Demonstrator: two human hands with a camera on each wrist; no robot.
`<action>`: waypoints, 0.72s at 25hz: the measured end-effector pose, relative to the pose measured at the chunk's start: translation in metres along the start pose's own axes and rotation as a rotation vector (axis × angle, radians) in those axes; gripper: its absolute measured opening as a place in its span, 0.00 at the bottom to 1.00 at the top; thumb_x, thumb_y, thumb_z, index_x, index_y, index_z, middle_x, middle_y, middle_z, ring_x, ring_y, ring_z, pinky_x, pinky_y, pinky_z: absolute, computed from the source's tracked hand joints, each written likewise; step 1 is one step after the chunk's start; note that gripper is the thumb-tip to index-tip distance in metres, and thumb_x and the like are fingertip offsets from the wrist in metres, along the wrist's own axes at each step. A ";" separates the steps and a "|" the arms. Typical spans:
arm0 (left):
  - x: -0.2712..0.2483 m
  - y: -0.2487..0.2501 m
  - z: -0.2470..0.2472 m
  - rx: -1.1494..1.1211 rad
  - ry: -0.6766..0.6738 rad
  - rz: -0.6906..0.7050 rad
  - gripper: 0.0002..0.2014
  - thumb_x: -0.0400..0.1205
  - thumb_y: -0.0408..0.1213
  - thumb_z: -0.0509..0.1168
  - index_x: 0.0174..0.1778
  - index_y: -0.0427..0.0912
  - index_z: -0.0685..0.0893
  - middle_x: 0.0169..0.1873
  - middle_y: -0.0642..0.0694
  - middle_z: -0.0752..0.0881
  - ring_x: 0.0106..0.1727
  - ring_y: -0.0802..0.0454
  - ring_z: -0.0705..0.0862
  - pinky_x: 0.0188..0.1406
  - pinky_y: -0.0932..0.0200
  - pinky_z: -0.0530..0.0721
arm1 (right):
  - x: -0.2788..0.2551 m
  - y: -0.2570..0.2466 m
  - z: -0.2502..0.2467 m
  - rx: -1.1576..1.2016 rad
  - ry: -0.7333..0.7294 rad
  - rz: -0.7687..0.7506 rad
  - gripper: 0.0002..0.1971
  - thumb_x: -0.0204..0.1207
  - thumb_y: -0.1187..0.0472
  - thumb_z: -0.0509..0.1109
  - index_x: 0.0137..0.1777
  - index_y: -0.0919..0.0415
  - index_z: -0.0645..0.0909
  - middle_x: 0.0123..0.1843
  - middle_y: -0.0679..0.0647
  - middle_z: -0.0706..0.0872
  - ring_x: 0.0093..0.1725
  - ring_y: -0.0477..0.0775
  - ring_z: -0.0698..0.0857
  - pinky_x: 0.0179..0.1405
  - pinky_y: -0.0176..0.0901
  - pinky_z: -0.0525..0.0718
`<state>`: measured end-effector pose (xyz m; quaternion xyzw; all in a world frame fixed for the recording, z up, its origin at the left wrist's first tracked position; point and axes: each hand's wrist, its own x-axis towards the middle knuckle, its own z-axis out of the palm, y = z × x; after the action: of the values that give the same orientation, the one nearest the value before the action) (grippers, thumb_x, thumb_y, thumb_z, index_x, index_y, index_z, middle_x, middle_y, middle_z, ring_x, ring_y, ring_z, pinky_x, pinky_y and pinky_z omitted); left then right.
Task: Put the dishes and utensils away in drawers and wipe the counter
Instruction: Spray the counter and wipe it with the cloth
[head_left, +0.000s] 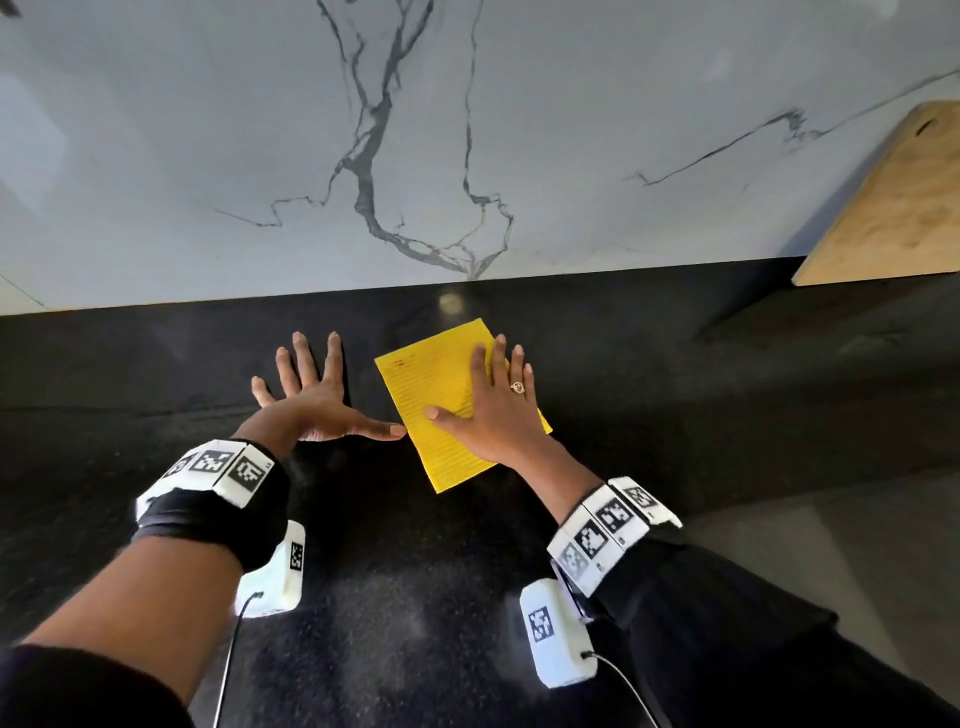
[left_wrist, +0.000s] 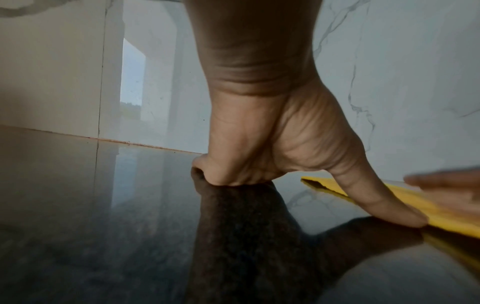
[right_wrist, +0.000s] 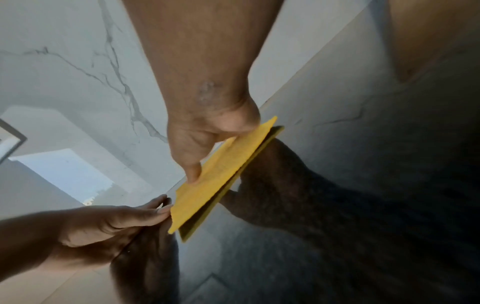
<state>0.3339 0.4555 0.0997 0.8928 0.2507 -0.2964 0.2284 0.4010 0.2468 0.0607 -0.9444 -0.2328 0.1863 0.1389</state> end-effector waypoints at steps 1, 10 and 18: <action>0.001 0.000 -0.001 0.001 -0.005 0.000 0.80 0.42 0.81 0.68 0.79 0.59 0.21 0.76 0.45 0.17 0.78 0.43 0.19 0.77 0.29 0.29 | 0.006 -0.001 0.004 -0.049 0.008 0.015 0.53 0.76 0.24 0.51 0.86 0.59 0.33 0.86 0.61 0.30 0.84 0.63 0.28 0.82 0.58 0.32; 0.012 -0.004 0.002 0.005 0.014 -0.017 0.79 0.44 0.80 0.70 0.77 0.61 0.20 0.76 0.46 0.15 0.78 0.45 0.18 0.78 0.30 0.29 | 0.056 -0.031 0.014 -0.139 0.081 -0.260 0.28 0.90 0.48 0.44 0.87 0.55 0.45 0.89 0.50 0.42 0.87 0.56 0.37 0.85 0.52 0.38; 0.007 -0.005 0.006 -0.073 0.097 -0.021 0.80 0.42 0.79 0.73 0.80 0.63 0.26 0.79 0.51 0.19 0.79 0.49 0.20 0.78 0.33 0.27 | 0.094 0.005 -0.012 -0.106 0.195 -0.195 0.26 0.90 0.53 0.49 0.86 0.58 0.56 0.88 0.54 0.54 0.87 0.60 0.49 0.83 0.46 0.44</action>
<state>0.3335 0.4582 0.0896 0.8945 0.2813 -0.2460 0.2454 0.4854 0.2871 0.0422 -0.9370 -0.3181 0.0666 0.1284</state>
